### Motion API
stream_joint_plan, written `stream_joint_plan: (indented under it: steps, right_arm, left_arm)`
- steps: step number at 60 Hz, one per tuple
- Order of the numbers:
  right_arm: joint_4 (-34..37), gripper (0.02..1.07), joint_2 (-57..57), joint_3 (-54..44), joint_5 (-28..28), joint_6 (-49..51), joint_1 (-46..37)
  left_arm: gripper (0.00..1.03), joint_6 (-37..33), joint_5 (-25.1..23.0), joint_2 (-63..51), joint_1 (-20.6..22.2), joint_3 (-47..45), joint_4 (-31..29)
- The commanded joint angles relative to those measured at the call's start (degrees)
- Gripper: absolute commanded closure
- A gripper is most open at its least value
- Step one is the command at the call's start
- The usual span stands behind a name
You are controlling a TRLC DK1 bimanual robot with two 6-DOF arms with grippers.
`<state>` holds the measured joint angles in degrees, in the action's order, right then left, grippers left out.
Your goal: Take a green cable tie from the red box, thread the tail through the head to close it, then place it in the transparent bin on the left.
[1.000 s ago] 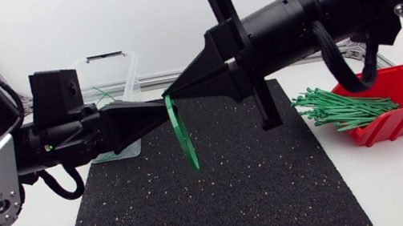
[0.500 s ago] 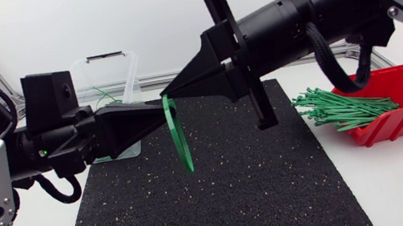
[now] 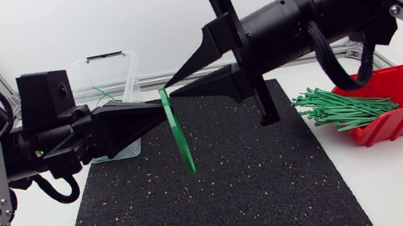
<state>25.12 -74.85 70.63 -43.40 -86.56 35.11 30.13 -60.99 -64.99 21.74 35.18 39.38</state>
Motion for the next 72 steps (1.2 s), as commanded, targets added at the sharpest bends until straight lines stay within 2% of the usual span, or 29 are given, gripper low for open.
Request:
stream_joint_plan:
  steps: [1,4,26,42,70,72]
  right_arm:
    - [0.2,0.73,0.4,-0.7,0.6,0.1,-0.4]
    - [0.2,0.7,0.8,-0.7,0.6,0.3,-0.4]
    - [0.1,0.7,1.4,-0.8,2.0,0.6,-1.9]
    - [1.8,0.71,-1.7,3.7,4.0,1.7,-2.9]
    - [1.9,0.71,-4.3,5.8,4.0,1.7,0.5]
    - [1.9,0.75,-4.4,5.8,4.0,1.7,0.7]
  left_arm:
    - [1.0,-0.5,-0.5,1.3,-0.2,-0.8,1.4]
    - [1.0,-0.6,-0.5,0.9,-0.3,-0.7,1.4]
    - [1.0,-0.7,-0.6,0.3,-0.3,-0.6,1.2]
    - [1.0,-0.7,-0.7,0.8,0.2,-1.1,1.2]
    - [1.0,-0.7,-1.1,1.1,-0.3,-1.3,1.2]
    - [1.0,-0.7,-1.1,0.9,-0.3,-1.2,1.2]
